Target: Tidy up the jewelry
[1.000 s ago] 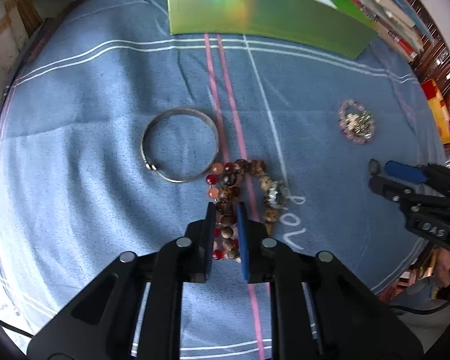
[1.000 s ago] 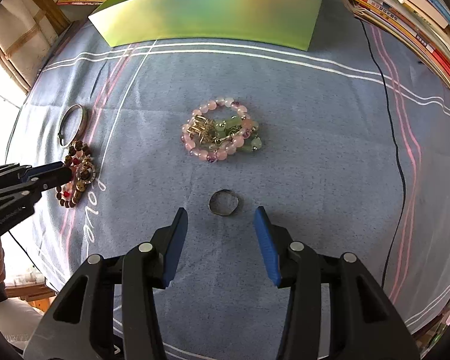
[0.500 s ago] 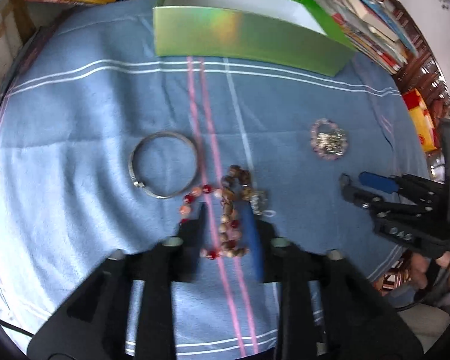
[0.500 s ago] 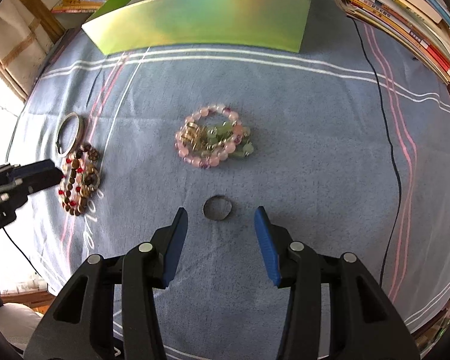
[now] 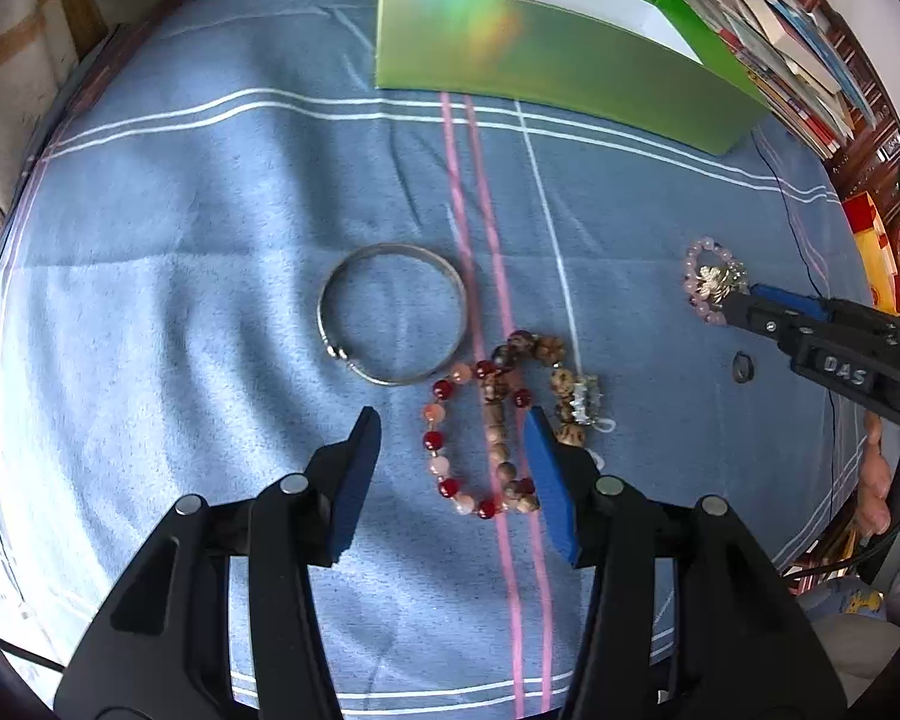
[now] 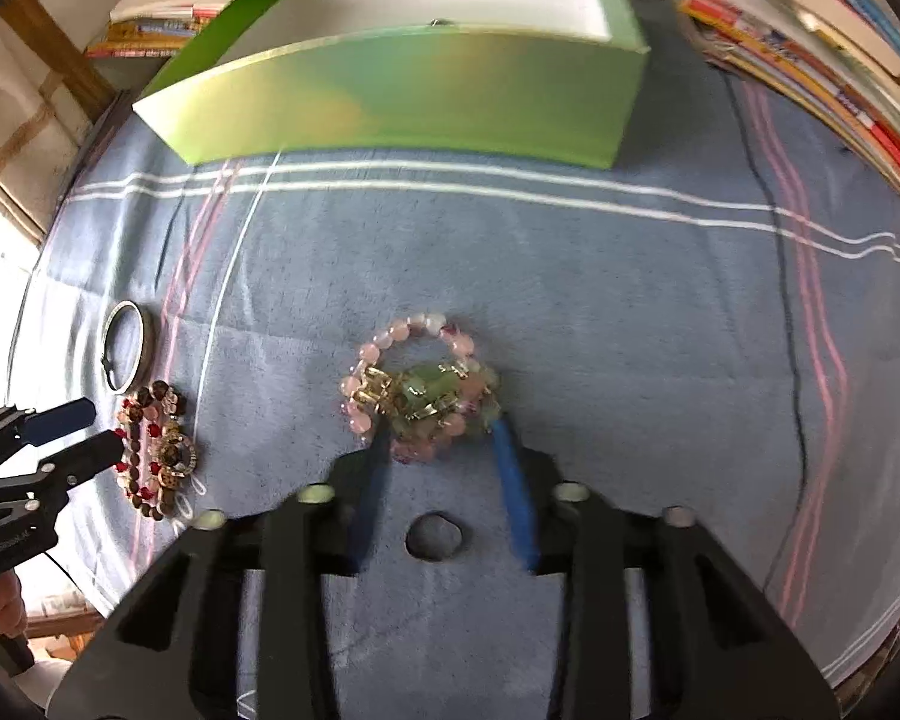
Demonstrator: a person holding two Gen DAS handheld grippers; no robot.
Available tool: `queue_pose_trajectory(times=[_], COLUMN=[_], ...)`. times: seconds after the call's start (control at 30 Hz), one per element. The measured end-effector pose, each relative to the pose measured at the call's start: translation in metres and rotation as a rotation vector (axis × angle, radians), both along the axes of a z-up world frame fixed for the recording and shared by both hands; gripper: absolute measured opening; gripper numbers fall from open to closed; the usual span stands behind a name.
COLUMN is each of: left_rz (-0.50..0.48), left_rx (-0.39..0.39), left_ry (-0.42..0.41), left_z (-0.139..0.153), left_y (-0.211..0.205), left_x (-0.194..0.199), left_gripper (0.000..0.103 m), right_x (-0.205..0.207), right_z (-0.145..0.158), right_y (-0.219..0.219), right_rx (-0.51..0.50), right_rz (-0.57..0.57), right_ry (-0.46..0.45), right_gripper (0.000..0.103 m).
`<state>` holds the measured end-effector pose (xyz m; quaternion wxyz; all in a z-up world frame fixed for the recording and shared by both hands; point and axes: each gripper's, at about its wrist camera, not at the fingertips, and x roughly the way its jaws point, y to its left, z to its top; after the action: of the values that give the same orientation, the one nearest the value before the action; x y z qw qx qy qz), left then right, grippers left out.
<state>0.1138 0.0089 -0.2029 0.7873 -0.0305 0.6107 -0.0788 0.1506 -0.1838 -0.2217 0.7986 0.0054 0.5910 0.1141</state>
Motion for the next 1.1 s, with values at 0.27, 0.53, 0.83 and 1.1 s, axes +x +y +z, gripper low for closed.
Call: queue_pose_trajectory(times=[0.27,0.53,0.83,1.1], left_rz=[0.023,0.034,0.045,0.022], left_rx=[-0.006,-0.008,0.0,-0.011], left_ry=[0.006,0.015,0.024,0.001], left_z=[-0.002,-0.003,-0.006,0.001], left_y=[0.008,0.012,0.016,0.011], left_x=[-0.003,-0.005,-0.01,-0.011], left_gripper=[0.051,0.052,0.052,0.05], right_x=[-0.006,-0.023,-0.02,-0.024], right_z=[0.024,0.081,0.054,0.02], right_y=[-0.004,-0.028,-0.016,-0.039], right_rx=[0.067,0.138,0.041,0.003], right_rz=[0.014,-0.004,0.009,-0.071], right_ry=[-0.037,-0.135,-0.05,0.034], right_gripper=[0.007,0.002,0.012,0.02])
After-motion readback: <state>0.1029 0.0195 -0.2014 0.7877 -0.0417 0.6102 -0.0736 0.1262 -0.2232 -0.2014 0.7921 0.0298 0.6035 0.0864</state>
